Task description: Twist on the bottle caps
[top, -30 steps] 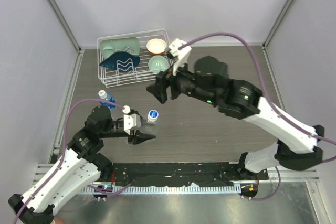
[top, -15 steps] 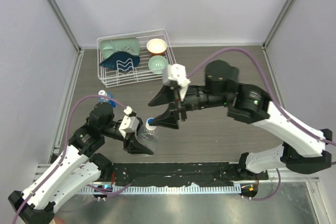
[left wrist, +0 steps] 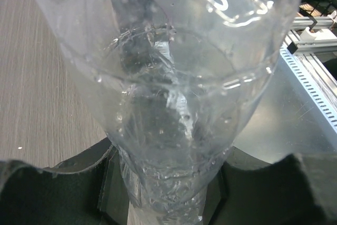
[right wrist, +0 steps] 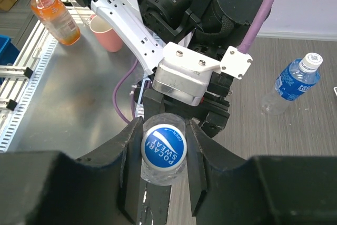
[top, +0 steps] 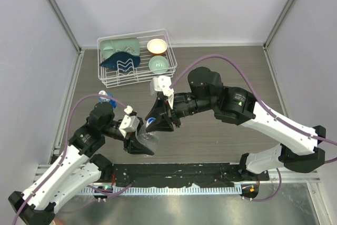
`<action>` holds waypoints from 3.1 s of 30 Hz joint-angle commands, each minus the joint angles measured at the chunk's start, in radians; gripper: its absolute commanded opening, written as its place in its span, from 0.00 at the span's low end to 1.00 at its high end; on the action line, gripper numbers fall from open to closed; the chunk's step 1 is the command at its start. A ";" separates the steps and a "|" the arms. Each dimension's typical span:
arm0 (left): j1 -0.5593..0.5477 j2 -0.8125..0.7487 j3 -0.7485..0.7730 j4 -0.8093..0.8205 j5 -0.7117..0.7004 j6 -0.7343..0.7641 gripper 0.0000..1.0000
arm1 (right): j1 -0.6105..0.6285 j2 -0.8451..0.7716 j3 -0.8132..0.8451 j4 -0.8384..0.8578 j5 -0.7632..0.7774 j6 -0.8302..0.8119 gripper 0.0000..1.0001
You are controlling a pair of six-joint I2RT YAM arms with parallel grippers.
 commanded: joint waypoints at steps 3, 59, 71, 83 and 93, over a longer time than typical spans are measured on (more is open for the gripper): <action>0.013 -0.010 0.035 0.034 -0.023 -0.011 0.00 | 0.004 -0.061 -0.022 0.058 0.003 0.016 0.16; 0.014 -0.044 -0.067 0.240 -0.819 -0.173 0.00 | 0.003 0.056 -0.022 0.260 0.768 0.354 0.70; 0.016 -0.048 -0.059 0.260 -0.803 -0.199 0.00 | 0.004 0.054 -0.093 0.295 0.744 0.352 0.59; 0.017 -0.077 -0.034 0.232 -0.792 -0.181 0.80 | 0.004 0.057 -0.125 0.294 0.791 0.279 0.03; 0.022 -0.087 0.117 0.077 -0.844 -0.161 1.00 | -0.003 0.013 -0.255 0.422 0.990 0.111 0.01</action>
